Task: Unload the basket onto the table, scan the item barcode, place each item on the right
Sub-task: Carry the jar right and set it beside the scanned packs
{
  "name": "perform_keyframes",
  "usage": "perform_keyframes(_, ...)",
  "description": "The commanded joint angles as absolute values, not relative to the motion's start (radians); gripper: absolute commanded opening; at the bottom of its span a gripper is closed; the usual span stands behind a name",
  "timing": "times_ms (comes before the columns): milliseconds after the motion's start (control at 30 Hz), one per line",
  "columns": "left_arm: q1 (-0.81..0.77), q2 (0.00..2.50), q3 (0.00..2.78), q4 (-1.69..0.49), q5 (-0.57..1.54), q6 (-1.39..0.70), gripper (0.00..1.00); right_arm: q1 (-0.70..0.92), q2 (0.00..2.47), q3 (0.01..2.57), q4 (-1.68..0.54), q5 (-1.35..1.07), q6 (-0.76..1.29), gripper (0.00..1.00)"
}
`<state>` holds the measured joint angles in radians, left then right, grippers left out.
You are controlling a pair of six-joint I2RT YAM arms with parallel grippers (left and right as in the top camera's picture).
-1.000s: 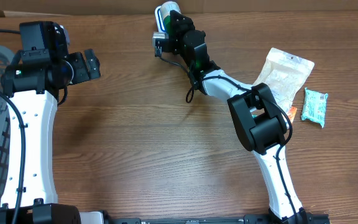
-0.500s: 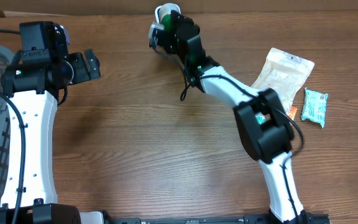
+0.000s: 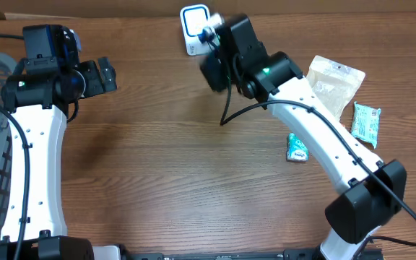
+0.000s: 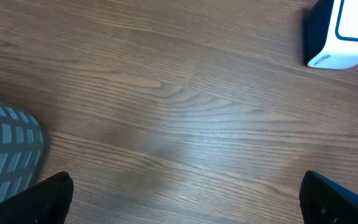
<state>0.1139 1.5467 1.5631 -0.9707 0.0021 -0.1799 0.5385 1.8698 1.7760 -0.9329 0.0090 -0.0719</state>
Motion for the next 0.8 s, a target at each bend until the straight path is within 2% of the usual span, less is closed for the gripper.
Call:
perform_keyframes(0,0.118,1.542,1.575,-0.968,-0.010,-0.163,0.99,0.520,1.887,1.744,-1.062,-0.121,0.090,0.54)
perform_keyframes(133,0.118,1.542,1.575,-0.968,-0.010,-0.163,1.00,0.514,1.891,1.654,-1.160,-0.097,0.090,0.54)
perform_keyframes(333,0.118,1.542,1.575,-0.968,-0.010,-0.163,1.00,0.466,1.892,1.515,-1.143,0.067,0.149,0.57)
perform_keyframes(667,0.118,1.542,1.575,-0.969,-0.010,-0.163,1.00,0.247,1.893,1.409,-1.106,0.086,0.207,0.59)
perform_keyframes(733,0.118,1.542,1.575,-0.968,-0.010,-0.163,1.00,0.219,1.893,1.409,-1.104,0.076,0.215,1.00)
perform_keyframes(767,0.117,1.542,1.575,-0.968,-0.010,-0.163,1.00,0.207,1.893,1.409,-1.101,0.057,0.215,1.00)
